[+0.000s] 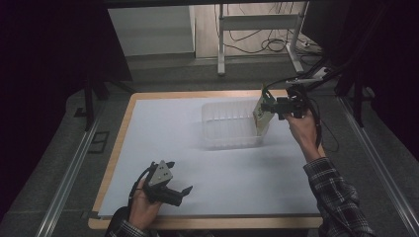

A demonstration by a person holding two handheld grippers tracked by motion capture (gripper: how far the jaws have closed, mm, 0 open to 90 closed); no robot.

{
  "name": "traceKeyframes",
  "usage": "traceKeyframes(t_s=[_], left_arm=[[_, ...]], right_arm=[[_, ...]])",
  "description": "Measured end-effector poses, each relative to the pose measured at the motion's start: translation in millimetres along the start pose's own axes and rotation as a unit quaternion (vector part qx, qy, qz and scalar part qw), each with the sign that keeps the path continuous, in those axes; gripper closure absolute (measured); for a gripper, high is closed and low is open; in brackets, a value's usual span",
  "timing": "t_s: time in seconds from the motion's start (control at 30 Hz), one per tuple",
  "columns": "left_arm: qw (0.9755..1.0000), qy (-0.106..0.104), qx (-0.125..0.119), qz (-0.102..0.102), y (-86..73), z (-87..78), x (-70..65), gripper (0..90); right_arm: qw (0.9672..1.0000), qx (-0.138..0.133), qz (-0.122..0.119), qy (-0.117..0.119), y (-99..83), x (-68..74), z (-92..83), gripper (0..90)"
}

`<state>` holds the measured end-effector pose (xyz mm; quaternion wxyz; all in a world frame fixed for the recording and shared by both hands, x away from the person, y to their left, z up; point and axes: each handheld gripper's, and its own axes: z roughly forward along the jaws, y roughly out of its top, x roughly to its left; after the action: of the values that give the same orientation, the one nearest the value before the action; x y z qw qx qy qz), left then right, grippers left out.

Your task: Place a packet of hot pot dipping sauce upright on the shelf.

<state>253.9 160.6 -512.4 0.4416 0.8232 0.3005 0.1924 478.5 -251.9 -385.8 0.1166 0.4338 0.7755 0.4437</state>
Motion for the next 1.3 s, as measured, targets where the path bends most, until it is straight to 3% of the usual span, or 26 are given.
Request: traceKeyframes(t_s=[0.27,0.53,1.17,1.3], left_arm=[[1.0000,0.000,0.001,0.001,0.0,0.1,-0.2,0.0],[1.0000,0.000,0.001,0.003,0.1,0.1,-0.3,0.0],[1.0000,-0.003,0.004,0.004,-0.2,1.1,-0.8,0.0],[1.0000,-0.004,0.004,0.004,-0.2,1.3,-1.1,0.0]], right_arm=[[0.9998,-0.003,-0.017,0.007,-5.8,5.4,-1.5,8.5],[0.9982,-0.006,-0.059,-0.005,-15.1,12.2,0.2,3.3],[0.9957,-0.032,-0.087,-0.011,-42.1,23.4,2.8,0.2],[0.9953,-0.023,-0.093,-0.014,-43.8,24.4,3.7,0.0]])
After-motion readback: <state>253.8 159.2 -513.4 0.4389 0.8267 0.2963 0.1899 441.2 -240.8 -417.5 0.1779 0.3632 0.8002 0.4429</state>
